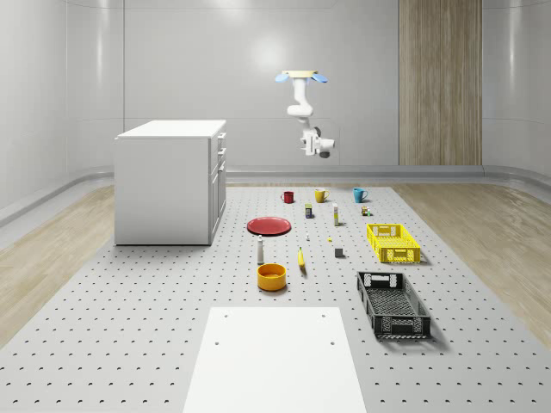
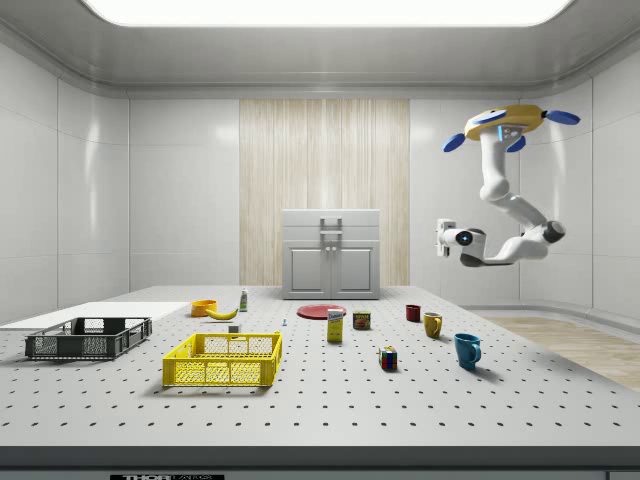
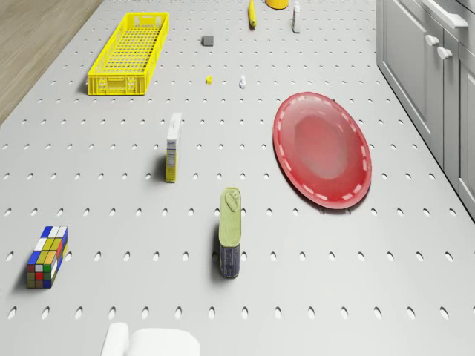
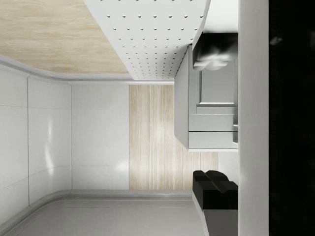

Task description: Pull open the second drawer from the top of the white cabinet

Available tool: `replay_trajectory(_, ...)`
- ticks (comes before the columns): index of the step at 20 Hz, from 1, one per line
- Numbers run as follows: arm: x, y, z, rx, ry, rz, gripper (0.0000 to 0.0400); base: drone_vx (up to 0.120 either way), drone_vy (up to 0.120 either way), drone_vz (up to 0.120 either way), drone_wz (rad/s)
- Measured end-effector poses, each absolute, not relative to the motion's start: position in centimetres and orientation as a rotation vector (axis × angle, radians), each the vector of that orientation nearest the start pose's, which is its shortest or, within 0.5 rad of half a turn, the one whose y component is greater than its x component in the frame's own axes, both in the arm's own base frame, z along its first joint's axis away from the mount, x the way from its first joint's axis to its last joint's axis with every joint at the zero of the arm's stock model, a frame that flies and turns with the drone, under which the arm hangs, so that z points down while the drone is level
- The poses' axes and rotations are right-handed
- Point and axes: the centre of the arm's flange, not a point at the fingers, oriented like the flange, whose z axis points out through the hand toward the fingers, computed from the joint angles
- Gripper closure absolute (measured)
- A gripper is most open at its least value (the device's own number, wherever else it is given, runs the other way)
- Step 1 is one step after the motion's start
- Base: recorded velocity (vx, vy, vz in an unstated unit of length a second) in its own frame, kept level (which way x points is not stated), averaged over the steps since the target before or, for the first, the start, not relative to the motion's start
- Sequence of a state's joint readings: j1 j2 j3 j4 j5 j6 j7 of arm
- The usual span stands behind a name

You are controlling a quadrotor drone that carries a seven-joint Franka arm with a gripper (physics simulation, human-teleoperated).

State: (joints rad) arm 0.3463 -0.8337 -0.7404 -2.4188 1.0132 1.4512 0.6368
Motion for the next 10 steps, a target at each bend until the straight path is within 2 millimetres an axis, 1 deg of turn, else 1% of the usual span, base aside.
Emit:
replay_trajectory(3, 30.66, -9.95, 59.19, -1.49, 0.613, 0.611, 0.01, 0.12, 0.0, 0.0, 0.0)
replay_trajectory(4, 30.66, -9.95, 59.18, -1.489, 0.613, 0.611, 0.01, 0.12, -0.08, 0.0, 0.0)
replay_trajectory(9, 30.66, -9.96, 59.15, -1.486, 0.612, 0.612, 0.01, 0.12, -0.12, 0.0, 0.0)
replay_trajectory(10, 30.66, -9.96, 59.14, -1.486, 0.612, 0.612, 0.01, 0.12, -0.04, 0.0, 0.0)
